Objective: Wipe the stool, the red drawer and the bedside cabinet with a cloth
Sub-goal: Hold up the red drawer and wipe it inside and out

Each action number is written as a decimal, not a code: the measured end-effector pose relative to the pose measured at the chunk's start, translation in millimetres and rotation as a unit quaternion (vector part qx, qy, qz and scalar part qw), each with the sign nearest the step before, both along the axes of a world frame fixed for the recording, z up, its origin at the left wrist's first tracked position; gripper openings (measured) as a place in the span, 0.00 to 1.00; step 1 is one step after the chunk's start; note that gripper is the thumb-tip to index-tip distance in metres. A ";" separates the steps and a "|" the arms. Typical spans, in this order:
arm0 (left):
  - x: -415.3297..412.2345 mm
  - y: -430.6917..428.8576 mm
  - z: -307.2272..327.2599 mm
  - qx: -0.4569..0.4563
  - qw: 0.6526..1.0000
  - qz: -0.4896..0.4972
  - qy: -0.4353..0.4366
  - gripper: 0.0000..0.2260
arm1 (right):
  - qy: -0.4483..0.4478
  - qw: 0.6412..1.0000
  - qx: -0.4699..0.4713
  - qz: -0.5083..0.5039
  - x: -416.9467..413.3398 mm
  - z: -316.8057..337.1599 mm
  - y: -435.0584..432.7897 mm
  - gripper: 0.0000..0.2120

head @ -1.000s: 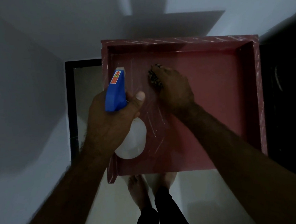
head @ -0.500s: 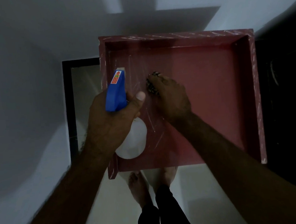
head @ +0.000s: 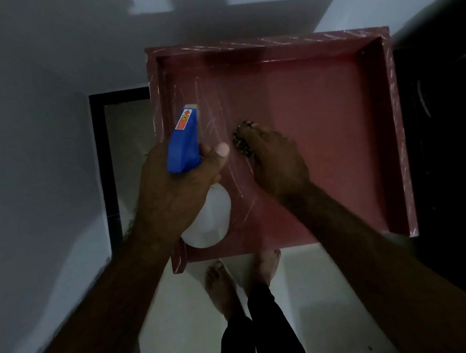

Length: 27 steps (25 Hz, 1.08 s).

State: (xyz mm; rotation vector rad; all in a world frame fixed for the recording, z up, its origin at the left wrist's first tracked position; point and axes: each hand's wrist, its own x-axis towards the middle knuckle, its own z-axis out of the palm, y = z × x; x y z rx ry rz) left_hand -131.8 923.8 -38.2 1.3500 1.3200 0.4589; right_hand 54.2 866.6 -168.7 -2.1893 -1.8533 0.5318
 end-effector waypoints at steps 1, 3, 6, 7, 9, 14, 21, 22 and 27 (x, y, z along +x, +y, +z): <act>-0.1 -0.7 0.2 0.001 1.000 0.000 0.003 0.07 | 0.002 1.000 0.003 -0.027 8.9 -0.3 -3.5 0.32; -1.6 -1.9 0.1 -0.003 1.000 -0.002 -0.005 0.06 | 0.008 0.996 0.010 -0.090 23.3 -1.7 -10.0 0.32; -3.7 -5.1 -1.1 -0.011 1.000 -0.008 -0.012 0.09 | 0.009 0.993 -0.002 -0.116 10.7 3.1 -14.8 0.32; -4.2 -6.9 -1.5 -0.010 1.000 -0.009 -0.011 0.11 | 0.006 0.995 -0.006 -0.096 0.3 4.6 -17.6 0.32; -4.7 -10.6 -1.5 -0.007 1.000 -0.012 -0.011 0.12 | 0.006 0.999 -0.007 -0.036 -13.9 6.2 -25.3 0.32; -10.7 -18.3 -1.2 0.005 1.000 -0.017 -0.012 0.10 | 0.009 0.997 -0.003 -0.074 13.2 1.7 -42.4 0.30; -15.5 -34.0 3.5 -0.011 1.000 -0.001 0.002 0.14 | 0.019 1.000 -0.018 -0.017 -27.4 13.5 -60.4 0.29; -16.9 -36.5 4.2 -0.009 1.000 -0.002 0.001 0.14 | 0.018 1.000 -0.012 -0.014 -23.2 12.6 -62.4 0.29; -26.4 -48.9 4.6 -0.002 1.000 0.000 0.000 0.13 | 0.008 0.992 -0.009 -0.122 -13.8 5.8 -71.4 0.31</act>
